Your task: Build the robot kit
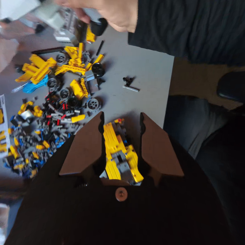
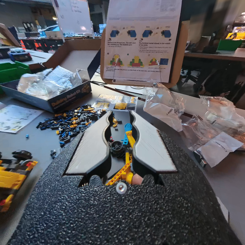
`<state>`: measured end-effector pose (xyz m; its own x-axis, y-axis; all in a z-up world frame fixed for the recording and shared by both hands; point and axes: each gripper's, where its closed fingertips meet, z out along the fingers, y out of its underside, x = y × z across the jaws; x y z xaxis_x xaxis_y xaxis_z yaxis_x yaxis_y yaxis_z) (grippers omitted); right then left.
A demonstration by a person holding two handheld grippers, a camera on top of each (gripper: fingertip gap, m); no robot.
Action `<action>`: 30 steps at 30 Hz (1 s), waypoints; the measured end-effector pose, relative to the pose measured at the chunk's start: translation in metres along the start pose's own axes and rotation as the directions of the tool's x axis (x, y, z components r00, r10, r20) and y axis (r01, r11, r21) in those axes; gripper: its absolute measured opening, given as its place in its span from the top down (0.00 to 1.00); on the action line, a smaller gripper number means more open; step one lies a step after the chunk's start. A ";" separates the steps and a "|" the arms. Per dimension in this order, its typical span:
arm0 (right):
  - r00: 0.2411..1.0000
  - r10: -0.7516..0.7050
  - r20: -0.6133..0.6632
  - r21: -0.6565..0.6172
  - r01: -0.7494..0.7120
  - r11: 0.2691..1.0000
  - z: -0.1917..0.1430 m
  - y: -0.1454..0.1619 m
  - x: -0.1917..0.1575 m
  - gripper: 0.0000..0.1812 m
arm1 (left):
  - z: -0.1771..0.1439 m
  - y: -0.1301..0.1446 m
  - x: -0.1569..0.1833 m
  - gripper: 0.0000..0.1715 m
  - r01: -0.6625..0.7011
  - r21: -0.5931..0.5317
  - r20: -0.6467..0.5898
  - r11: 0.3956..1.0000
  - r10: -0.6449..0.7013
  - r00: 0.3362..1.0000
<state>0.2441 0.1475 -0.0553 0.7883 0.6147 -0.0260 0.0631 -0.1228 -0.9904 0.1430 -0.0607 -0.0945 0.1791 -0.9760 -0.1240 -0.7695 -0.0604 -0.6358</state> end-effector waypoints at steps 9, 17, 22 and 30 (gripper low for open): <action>0.995 0.018 0.098 -0.015 -0.017 1.000 -0.051 -0.012 -0.097 0.86 | -0.094 0.124 0.060 0.71 0.281 0.284 0.060 0.917 -0.310 0.949; 0.941 0.087 0.326 0.012 -0.096 0.995 -0.046 -0.043 -0.227 0.85 | -0.090 0.219 0.098 0.71 0.431 0.269 0.061 0.861 -0.462 0.885; 0.905 0.013 0.424 -0.082 0.024 0.996 -0.032 -0.034 -0.287 0.84 | -0.087 0.235 0.098 0.73 0.490 0.368 0.079 0.790 -0.552 0.830; 0.889 0.023 0.457 -0.054 0.002 0.999 -0.025 -0.025 -0.319 0.82 | -0.074 0.259 0.088 0.73 0.417 0.308 0.224 0.855 -0.491 0.842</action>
<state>0.0064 -0.0643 -0.0185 0.4229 0.8997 -0.1083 0.0974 -0.1639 -0.9817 -0.0857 -0.1773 -0.2138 0.6662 -0.7448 0.0370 -0.3943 -0.3940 -0.8302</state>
